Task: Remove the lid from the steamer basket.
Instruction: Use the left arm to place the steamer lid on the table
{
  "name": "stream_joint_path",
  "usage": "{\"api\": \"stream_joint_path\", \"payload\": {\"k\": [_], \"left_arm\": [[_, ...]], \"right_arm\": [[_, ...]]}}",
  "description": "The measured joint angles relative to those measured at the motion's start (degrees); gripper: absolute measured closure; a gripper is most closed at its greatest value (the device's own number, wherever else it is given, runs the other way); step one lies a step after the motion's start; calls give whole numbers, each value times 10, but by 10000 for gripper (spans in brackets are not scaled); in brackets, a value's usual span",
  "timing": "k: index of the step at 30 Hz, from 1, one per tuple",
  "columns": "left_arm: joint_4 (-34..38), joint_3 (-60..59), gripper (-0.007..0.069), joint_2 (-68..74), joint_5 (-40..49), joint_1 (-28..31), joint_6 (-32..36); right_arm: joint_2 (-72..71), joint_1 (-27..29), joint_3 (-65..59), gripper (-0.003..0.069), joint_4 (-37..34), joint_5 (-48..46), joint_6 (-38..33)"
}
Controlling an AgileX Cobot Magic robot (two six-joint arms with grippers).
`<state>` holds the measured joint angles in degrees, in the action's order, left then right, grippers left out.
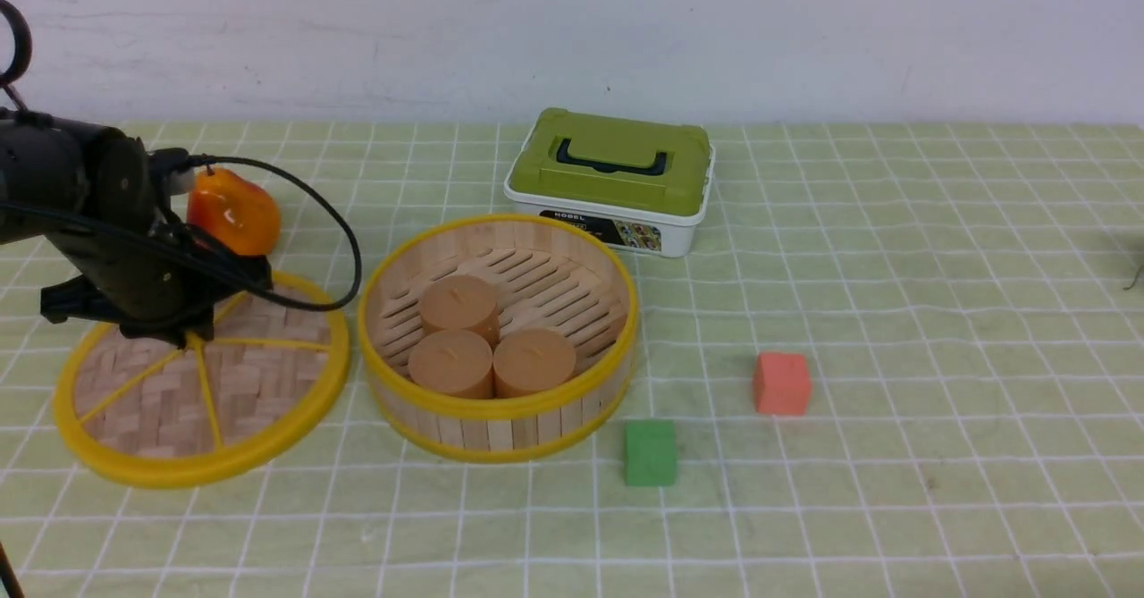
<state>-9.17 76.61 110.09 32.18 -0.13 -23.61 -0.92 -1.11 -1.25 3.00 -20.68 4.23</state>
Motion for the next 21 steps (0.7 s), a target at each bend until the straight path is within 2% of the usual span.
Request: {"api": "stream_joint_path", "payload": {"k": [10,13,15,16,18,21], "left_arm": [[37,0,515,5,-49,0,0],[38,0,494,5,-50,0,0],[43,-1,430,-3,-50,0,0],[43,-1,424,-3,-50,0,0],[47,-2,337,-25,-50,0,0],[46,-2,280,-71,-50,0,0]], "right_arm": [[0,0,0,418,0,0,0],[0,0,0,418,0,0,0],[0,0,0,418,0,0,0],[0,0,0,418,0,0,0],[0,0,0,418,0,0,0],[0,0,0,418,0,0,0]]}}
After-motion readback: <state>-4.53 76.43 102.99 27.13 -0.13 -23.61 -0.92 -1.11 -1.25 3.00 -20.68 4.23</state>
